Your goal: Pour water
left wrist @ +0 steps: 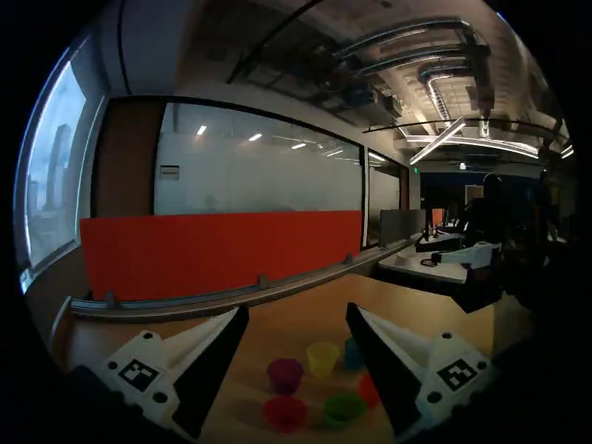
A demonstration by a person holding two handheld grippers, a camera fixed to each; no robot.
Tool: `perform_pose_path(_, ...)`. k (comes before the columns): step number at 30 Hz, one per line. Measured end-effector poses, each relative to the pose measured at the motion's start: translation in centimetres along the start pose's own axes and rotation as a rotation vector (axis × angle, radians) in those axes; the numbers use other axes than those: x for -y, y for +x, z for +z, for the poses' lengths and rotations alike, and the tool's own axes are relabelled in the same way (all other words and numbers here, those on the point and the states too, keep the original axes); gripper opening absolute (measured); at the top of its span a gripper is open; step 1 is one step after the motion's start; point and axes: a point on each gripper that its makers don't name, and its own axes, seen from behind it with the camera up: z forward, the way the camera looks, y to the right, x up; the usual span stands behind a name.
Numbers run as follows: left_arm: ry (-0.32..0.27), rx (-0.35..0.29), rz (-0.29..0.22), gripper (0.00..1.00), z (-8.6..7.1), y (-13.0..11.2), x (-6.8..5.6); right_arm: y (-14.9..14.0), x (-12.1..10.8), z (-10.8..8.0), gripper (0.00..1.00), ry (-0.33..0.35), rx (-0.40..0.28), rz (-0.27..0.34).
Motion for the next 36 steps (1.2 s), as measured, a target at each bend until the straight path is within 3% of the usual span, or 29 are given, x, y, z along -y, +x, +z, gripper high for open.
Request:
perform_pose_path(6, -0.02, 0.034, 0.002, 0.98, -0.1, -1.3, 0.0, -1.2, -0.3, 0.3, 0.99, 0.003, 0.041, -0.01)
perform_pose_path(12, -0.045, 0.09, 0.002, 0.98, -0.2, -3.5, -0.2, -3.6, -0.7, 0.4, 0.99, -0.004, 0.123, -0.035)
perform_pose_path(27, -0.102, 0.241, 0.051, 0.98, -0.4, -8.8, -1.0, -7.4, -2.1, 0.2, 0.99, -0.005, 0.255, -0.052)
perform_pose_path(36, -0.142, 0.299, 0.061, 0.98, -0.4, -11.3, -2.6, -9.9, -2.7, 0.5, 0.99, -0.007, 0.307, -0.058)
